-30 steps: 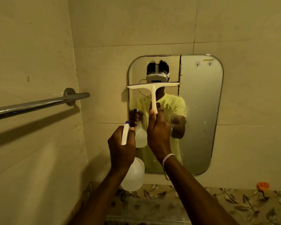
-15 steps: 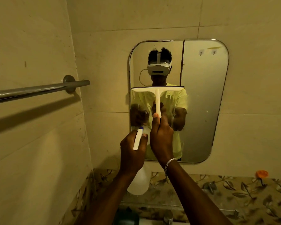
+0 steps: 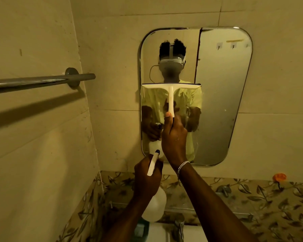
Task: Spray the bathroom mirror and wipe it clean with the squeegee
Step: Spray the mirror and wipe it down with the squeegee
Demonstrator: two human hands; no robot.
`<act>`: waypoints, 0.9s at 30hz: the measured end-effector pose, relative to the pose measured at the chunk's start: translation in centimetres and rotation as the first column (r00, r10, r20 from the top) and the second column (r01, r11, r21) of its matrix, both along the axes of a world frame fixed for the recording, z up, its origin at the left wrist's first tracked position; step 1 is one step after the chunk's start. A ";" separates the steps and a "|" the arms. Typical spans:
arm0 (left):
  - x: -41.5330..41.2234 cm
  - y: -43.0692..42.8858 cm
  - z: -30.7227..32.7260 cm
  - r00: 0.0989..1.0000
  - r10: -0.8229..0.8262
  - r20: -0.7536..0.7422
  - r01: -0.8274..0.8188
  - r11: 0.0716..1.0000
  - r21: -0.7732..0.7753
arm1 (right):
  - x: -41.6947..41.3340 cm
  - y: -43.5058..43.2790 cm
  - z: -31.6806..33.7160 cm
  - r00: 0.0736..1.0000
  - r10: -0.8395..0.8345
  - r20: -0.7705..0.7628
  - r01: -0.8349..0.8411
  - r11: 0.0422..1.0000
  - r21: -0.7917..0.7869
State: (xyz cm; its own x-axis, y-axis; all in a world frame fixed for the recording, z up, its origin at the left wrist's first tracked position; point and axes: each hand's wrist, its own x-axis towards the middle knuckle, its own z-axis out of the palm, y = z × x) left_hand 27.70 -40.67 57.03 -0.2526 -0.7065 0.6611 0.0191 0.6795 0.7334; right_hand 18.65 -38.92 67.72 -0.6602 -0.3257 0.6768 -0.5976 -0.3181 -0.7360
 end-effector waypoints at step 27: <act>5.3 -0.3 -4.4 0.987 0.129 -0.096 -0.131 0.991 -0.015 | 4.8 2.0 -21.8 0.962 -0.068 0.266 -0.026 0.942 0.335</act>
State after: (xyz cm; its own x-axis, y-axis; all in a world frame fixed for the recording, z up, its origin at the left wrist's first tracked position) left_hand 32.97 -40.98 52.60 -0.0952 -0.7145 0.6931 -0.0019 0.6964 0.7176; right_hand 23.47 -36.88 45.92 -0.8113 -0.4846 0.3270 -0.3650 -0.0170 -0.9308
